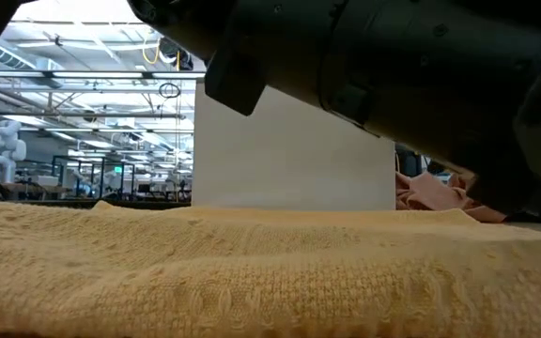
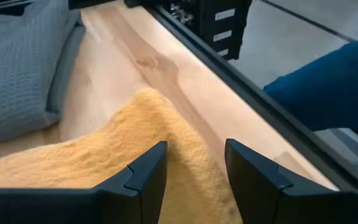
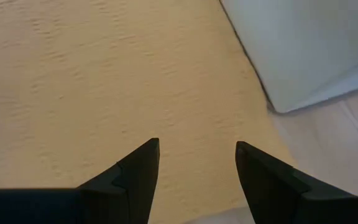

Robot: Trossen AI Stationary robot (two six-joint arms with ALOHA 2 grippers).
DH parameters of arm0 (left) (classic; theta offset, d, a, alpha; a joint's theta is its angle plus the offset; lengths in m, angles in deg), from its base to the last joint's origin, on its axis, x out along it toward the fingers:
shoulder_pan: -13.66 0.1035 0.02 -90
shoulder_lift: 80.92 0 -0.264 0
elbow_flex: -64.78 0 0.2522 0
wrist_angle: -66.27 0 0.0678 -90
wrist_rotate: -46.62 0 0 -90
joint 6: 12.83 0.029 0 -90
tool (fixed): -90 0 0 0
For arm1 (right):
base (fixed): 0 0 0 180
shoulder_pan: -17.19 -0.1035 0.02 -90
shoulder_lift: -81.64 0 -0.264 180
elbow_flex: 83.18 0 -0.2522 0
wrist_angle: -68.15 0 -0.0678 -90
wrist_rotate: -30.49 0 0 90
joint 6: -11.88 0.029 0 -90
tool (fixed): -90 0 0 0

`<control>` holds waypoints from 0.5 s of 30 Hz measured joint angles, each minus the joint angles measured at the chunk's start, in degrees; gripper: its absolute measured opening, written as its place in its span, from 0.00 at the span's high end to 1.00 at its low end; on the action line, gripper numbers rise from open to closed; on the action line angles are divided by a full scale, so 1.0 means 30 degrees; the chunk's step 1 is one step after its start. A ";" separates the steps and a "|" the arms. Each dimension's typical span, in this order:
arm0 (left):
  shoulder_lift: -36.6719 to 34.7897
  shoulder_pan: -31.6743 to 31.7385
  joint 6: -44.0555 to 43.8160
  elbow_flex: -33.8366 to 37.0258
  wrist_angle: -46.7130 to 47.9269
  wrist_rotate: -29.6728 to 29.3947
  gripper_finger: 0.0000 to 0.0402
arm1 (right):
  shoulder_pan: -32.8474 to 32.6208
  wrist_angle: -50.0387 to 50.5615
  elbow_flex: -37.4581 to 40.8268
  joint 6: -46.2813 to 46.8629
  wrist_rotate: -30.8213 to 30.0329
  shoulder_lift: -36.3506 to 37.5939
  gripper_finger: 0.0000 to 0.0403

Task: Fold towel
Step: Fold the yellow towel

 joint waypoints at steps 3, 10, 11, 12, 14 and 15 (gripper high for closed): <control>-0.0006 -0.0012 -0.0174 -0.0007 0.0000 0.0116 0.58 | 0.1057 0.0007 0.0000 0.0031 0.1253 -0.0226 0.51; -0.0006 0.0039 -0.0557 -0.0007 0.0486 0.0002 0.58 | 0.2911 0.0007 0.0002 -0.0340 0.2911 -0.1664 0.51; -0.0006 0.0041 -0.0557 -0.0007 0.0481 -0.0031 0.58 | 0.3085 -0.0001 0.0000 -0.0437 0.3141 -0.1928 0.51; -0.0006 0.0047 -0.0557 -0.0007 0.0456 -0.0038 0.58 | 0.3286 -0.0015 0.0007 -0.0480 0.3425 -0.2245 0.51; -0.0013 0.0047 -0.0630 -0.0007 0.0555 -0.0052 0.58 | 0.3602 -0.0042 0.0007 -0.0600 0.3898 -0.2813 0.51; -0.0013 0.0076 -0.0667 -0.0007 0.0676 -0.0059 0.58 | 0.3721 -0.0096 0.0007 -0.0663 0.4089 -0.3081 0.51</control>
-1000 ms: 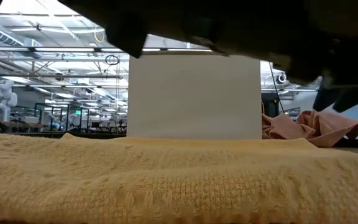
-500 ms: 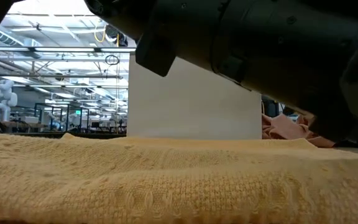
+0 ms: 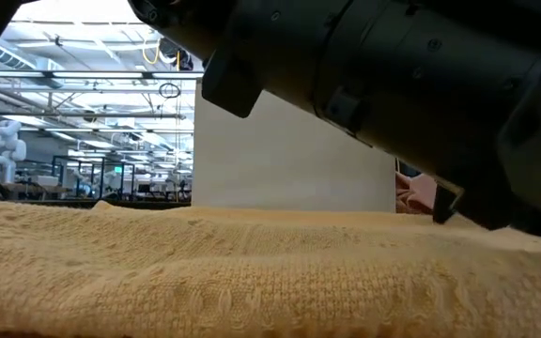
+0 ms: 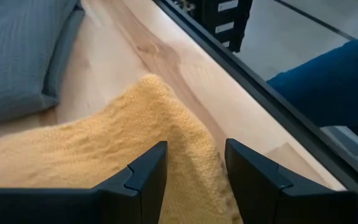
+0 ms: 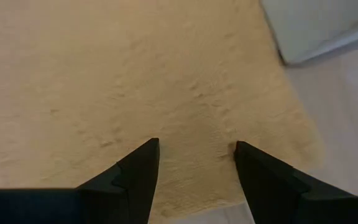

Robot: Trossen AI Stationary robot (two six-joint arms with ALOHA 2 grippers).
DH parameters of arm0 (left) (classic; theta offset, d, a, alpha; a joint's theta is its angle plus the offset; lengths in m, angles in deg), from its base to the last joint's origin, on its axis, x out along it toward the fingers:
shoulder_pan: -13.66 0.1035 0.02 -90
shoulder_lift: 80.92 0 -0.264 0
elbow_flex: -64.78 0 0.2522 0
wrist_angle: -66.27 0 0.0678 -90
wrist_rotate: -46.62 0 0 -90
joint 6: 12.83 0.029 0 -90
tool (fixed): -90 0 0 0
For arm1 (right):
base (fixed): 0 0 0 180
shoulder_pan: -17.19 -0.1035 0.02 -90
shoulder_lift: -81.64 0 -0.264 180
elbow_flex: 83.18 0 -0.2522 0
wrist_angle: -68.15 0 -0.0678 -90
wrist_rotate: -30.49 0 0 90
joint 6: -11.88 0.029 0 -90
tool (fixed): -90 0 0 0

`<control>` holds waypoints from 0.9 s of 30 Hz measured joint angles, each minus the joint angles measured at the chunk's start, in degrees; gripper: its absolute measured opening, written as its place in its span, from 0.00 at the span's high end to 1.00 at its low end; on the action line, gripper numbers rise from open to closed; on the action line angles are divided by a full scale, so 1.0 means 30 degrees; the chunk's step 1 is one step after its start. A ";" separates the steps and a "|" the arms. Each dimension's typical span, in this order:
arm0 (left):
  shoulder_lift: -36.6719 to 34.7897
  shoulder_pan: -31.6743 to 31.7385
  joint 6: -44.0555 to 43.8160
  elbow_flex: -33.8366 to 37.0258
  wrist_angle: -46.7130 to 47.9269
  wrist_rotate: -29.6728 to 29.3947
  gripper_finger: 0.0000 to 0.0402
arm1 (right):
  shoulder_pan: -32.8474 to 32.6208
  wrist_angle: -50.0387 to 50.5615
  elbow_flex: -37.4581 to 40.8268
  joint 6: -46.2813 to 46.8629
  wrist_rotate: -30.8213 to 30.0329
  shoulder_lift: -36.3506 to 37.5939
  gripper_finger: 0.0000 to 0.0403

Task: Fold towel
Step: Fold the yellow towel

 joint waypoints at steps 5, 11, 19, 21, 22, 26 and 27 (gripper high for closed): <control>-0.0031 0.0140 -0.0782 -0.0019 0.0674 -0.0036 0.58 | 0.0460 -0.0653 -0.0029 -0.0573 0.0683 -0.1065 0.51; -0.0092 0.0168 -0.0810 -0.0044 0.1291 -0.0022 0.61 | 0.0816 -0.1950 -0.0044 -0.1254 0.1379 -0.1273 0.60; -0.0102 0.0182 -0.0645 -0.0051 0.1576 0.0000 0.79 | 0.1255 -0.2002 -0.0022 -0.1838 0.2041 -0.1247 0.89; -0.0102 0.0182 -0.0061 -0.0051 0.1688 0.0000 0.84 | 0.1253 -0.2024 -0.0022 -0.1972 0.2113 -0.1247 0.96; -0.0104 0.0170 0.0253 -0.0051 0.1733 0.0000 0.87 | 0.1249 -0.2031 -0.0022 -0.2104 0.2240 -0.1246 0.98; -0.0109 0.0030 0.1227 -0.0044 0.1655 -0.0037 0.97 | 0.1247 -0.1978 -0.0010 -0.2141 0.2513 -0.1140 0.98; -0.0109 -0.0004 0.1359 -0.0037 0.1523 -0.0030 0.98 | 0.1203 -0.1929 -0.0001 -0.2141 0.2546 -0.1086 0.99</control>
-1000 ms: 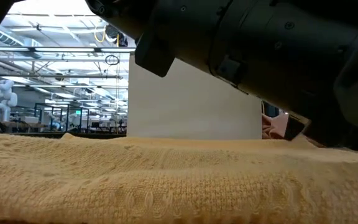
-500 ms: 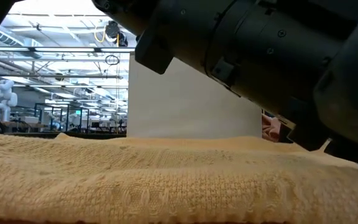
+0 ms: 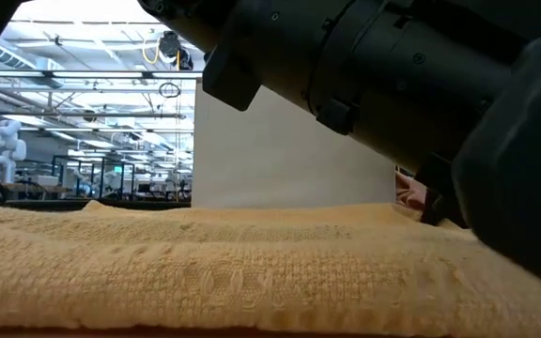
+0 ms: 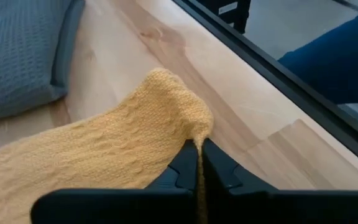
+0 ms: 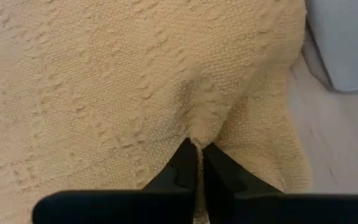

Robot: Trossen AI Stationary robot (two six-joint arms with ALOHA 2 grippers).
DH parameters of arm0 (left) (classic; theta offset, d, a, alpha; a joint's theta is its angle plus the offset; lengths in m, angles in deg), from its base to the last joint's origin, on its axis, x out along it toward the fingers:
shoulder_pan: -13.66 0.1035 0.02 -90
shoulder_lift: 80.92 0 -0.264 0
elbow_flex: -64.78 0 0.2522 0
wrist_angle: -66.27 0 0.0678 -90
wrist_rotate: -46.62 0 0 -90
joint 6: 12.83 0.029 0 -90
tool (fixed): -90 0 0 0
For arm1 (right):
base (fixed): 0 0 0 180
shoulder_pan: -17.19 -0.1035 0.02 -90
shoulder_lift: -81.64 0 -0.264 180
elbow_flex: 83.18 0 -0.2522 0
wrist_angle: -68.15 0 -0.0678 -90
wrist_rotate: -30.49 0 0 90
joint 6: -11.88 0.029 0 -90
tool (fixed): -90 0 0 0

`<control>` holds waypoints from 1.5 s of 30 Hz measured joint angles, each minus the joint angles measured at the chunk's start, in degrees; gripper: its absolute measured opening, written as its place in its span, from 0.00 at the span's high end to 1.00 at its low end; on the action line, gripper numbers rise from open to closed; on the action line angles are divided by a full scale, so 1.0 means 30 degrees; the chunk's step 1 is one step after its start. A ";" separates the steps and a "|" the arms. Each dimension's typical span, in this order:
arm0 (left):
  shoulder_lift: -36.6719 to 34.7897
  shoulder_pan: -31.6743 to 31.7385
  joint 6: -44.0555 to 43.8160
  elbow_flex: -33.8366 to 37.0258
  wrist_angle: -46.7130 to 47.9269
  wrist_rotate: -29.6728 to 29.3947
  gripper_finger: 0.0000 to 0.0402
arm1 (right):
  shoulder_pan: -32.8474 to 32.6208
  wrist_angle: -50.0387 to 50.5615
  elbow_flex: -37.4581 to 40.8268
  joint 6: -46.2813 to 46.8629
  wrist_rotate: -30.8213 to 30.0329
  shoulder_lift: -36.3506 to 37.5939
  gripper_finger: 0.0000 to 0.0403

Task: Fold towel
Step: Fold the yellow towel

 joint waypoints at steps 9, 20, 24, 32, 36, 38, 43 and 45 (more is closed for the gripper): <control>-0.0496 -0.0489 0.1769 0.0069 -0.0251 0.0037 0.99 | -0.0508 0.0196 0.0060 -0.0040 0.0112 0.2718 1.00; -0.3166 -0.1674 0.4339 0.0045 -0.0301 -0.1911 1.00 | -0.0663 0.1831 0.0031 -0.0259 0.1568 0.9396 1.00; -0.3939 -0.2328 0.5283 0.0045 0.0418 -0.4034 1.00 | -0.0809 0.3985 0.0031 0.0520 0.1608 1.1595 1.00; -0.4167 -0.3695 0.4796 0.0082 0.1684 -0.8843 1.00 | -0.1143 0.3672 0.0023 0.1241 0.1780 1.2680 1.00; -0.4164 -0.4123 0.4245 0.0526 0.1763 -1.0680 1.00 | -0.1070 0.3159 0.0023 0.1173 0.1719 1.2001 1.00; -0.4138 -0.4297 0.3860 0.0618 0.1607 -1.1377 1.00 | -0.0889 0.2897 0.0006 0.1173 0.1878 1.1633 1.00; -0.4153 -0.4557 0.2640 0.1522 -0.0885 -1.2409 1.00 | -0.0521 0.2958 -0.0216 0.1749 0.2315 1.0622 0.99; -0.4153 -0.4699 0.2417 0.2234 -0.2320 -1.2751 1.00 | -0.0480 0.2797 -0.0625 0.1741 0.2349 1.0162 0.99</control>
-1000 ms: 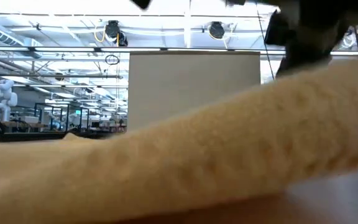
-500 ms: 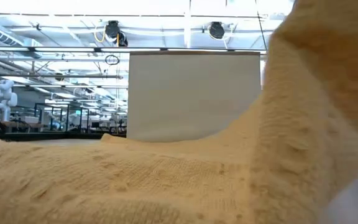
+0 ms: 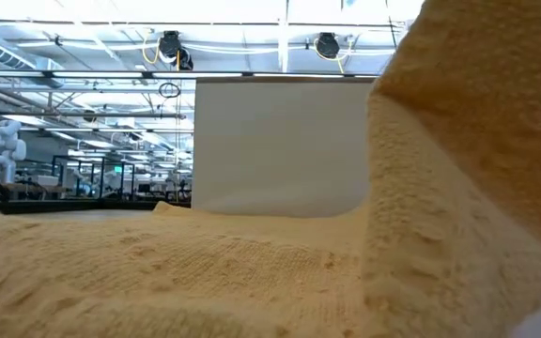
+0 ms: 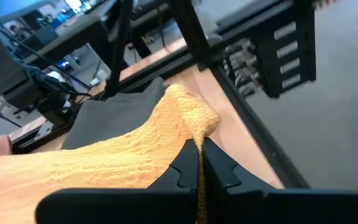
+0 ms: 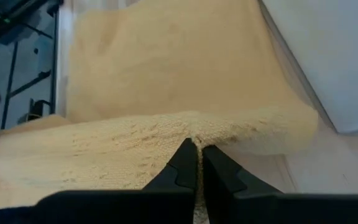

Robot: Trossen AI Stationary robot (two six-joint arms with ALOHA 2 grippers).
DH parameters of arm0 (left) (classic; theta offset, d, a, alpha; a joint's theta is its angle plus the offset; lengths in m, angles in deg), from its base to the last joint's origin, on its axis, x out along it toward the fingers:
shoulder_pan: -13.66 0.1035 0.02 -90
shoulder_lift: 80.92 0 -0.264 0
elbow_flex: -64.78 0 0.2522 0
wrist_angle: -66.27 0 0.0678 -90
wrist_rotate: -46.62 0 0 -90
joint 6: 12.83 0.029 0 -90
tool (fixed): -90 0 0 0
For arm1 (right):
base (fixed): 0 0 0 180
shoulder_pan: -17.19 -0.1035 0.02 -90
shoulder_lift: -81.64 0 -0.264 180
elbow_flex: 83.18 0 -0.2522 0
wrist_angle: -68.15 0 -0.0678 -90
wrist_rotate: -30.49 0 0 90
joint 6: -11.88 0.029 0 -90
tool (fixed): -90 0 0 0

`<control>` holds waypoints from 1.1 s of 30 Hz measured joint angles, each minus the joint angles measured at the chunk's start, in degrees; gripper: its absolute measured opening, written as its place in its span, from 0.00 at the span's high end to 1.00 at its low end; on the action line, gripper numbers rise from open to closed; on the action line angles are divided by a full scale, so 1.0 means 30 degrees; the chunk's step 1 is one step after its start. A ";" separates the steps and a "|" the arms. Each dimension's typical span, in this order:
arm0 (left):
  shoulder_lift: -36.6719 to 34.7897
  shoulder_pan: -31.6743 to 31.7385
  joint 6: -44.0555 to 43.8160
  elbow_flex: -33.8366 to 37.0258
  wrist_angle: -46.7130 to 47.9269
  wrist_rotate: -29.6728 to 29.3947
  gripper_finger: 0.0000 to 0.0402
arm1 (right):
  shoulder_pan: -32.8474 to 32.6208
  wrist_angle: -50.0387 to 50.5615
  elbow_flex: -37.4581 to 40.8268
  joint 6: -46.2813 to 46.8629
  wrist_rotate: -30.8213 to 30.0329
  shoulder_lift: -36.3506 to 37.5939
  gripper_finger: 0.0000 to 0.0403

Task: Fold towel
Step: Fold the yellow towel

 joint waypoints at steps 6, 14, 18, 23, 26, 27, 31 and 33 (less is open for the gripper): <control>0.0007 -0.0440 -0.0241 0.1891 -0.4198 -0.1758 1.00 | 0.0000 -0.1280 -0.1612 -0.0472 -0.0087 -0.1317 0.99; 0.0007 -0.1300 0.0360 0.2958 -0.9621 -0.6535 1.00 | 0.0371 -0.1836 -0.3599 -0.1945 -0.0095 -0.3467 0.98; 0.0007 -0.1624 -0.1203 0.3158 -0.9817 -0.8483 1.00 | 0.0508 -0.1810 -0.3920 -0.2890 -0.0175 -0.4856 0.93; 0.0007 -0.2012 -0.4015 0.4094 -0.9759 -1.0508 1.00 | 0.0536 -0.1848 -0.3948 -0.4111 -0.1058 -0.6102 0.74; 0.0007 -0.2362 -0.6251 0.5067 -0.9728 -1.2237 1.00 | 0.0554 -0.1706 -0.3920 -0.4864 -0.1528 -0.6116 0.62; 0.0007 -0.2488 -0.7141 0.5432 -0.9739 -1.2820 1.00 | 0.0548 -0.1724 -0.3920 -0.5111 -0.1564 -0.5988 0.59; 0.0007 -0.2955 -1.0823 0.6758 -0.9733 -1.4940 1.00 | 0.0401 -0.1533 -0.3920 -0.5497 -0.1531 -0.5575 0.52; 0.0007 -0.3163 -1.2558 0.7330 -0.9730 -1.5805 1.00 | 0.0149 -0.1297 -0.3920 -0.5531 -0.1411 -0.5485 0.52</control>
